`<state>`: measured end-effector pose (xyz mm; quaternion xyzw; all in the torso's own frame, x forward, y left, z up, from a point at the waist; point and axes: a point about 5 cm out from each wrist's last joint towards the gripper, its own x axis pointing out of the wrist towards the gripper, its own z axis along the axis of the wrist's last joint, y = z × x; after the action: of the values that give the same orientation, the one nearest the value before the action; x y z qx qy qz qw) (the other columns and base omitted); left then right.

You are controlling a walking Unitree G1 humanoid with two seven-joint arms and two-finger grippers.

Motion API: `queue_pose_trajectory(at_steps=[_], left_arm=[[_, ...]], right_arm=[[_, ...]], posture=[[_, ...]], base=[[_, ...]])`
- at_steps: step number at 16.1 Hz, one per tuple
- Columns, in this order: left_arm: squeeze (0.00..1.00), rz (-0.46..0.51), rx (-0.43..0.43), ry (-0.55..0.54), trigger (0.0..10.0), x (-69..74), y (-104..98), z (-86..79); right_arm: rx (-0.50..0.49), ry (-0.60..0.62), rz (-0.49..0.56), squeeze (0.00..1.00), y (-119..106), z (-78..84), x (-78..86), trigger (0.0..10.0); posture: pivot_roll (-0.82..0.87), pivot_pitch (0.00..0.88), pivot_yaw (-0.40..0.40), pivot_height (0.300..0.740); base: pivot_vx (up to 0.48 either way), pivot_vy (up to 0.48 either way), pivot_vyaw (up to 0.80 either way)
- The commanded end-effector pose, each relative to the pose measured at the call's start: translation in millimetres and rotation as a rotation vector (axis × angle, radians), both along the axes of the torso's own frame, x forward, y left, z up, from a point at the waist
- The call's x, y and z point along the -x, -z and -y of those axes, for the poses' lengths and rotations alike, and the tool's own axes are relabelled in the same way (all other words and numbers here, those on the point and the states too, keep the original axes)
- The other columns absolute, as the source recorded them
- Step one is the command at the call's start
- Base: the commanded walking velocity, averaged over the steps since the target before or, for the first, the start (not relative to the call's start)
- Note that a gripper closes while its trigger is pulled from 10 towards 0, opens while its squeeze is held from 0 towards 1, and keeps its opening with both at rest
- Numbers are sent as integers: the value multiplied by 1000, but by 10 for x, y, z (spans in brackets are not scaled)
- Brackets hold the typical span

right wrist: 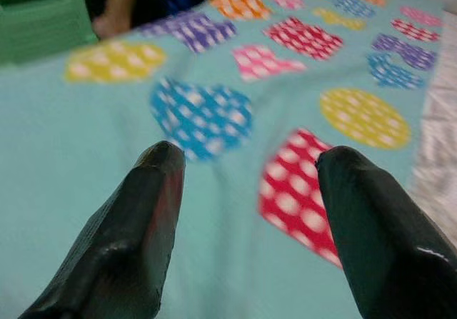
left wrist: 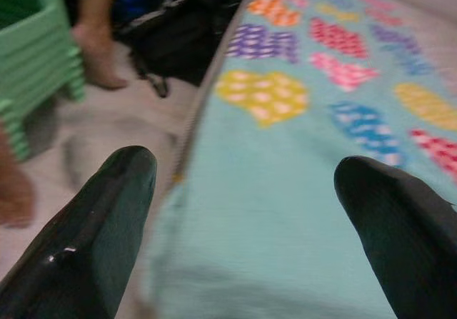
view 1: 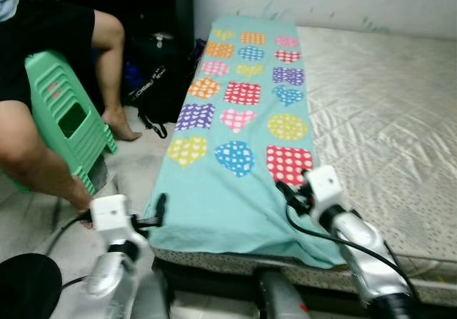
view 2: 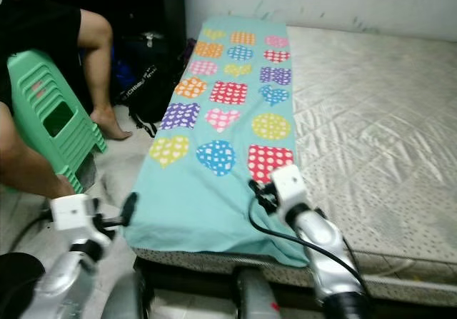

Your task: Clean up the room

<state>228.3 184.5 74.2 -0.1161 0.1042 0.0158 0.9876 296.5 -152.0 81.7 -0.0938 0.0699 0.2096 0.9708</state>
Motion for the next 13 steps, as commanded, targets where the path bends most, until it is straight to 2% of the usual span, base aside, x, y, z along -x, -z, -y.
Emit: queue_pose_trajectory(at_steps=[1,4,6,8,11,13], left_arm=[[0,-22,-4,-8,10000,30,37,-15],[0,-35,-1,-5,10000,37,49,-10],[0,-55,-2,3,10000,41,70,2],[0,-86,8,32,10000,39,105,43],[0,-97,13,45,10000,28,114,66],[0,-109,24,63,10000,25,111,84]], right_arm=[[12,-15,-26,0,69,-27,44,10000],[13,-7,-39,0,84,-28,46,10000],[68,3,-95,0,144,-17,40,10000],[132,-28,-166,0,217,-69,32,10000],[142,-18,-184,0,227,-130,-43,10000],[187,4,-272,0,339,-201,-92,10000]], posture=[[-71,0,-24,526],[-70,0,-22,526],[-68,0,-22,526],[-71,0,-19,526],[-70,0,-16,526],[-64,0,-13,526]], base=[[0,0,0],[0,0,0],[0,0,0],[0,0,0],[0,0,0],[0,0,0]])
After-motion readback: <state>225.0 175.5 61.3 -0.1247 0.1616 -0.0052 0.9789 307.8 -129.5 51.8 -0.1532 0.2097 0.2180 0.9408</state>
